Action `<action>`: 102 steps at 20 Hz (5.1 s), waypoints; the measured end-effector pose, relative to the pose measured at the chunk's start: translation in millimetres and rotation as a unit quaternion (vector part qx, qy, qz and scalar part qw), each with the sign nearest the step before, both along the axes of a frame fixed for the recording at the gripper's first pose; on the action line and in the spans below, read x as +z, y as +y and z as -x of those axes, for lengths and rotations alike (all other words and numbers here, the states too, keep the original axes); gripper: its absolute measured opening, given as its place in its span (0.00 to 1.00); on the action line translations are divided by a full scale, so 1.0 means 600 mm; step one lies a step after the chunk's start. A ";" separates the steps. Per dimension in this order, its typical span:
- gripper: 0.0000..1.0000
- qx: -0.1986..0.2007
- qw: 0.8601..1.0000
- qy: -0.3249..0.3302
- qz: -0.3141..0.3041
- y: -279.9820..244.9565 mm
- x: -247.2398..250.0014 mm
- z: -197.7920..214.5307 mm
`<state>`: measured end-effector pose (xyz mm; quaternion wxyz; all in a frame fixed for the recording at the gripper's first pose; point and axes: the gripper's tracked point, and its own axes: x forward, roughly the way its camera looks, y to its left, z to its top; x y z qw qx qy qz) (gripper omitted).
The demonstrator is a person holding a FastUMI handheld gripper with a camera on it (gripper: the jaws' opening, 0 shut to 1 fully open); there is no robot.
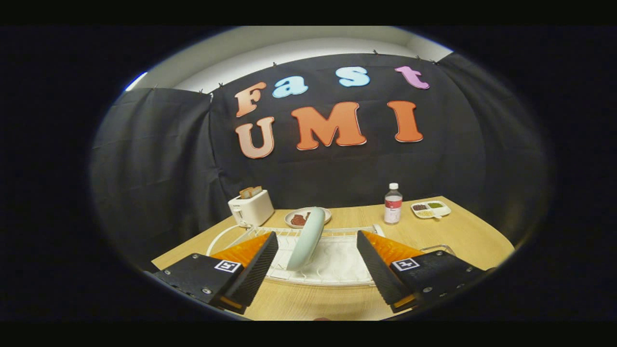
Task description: Take the plate from the dish rack, then take the spoon from the basket and place it into the plate.
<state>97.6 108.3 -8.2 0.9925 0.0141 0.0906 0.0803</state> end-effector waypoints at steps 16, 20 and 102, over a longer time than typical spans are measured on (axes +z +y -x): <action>0.86 -0.066 0.990 0.123 -0.012 0.026 -0.109 -0.155; 0.69 -0.081 0.984 0.156 -0.029 0.026 -0.138 -0.171; 0.49 -0.093 0.954 0.214 -0.187 -0.115 -0.305 0.210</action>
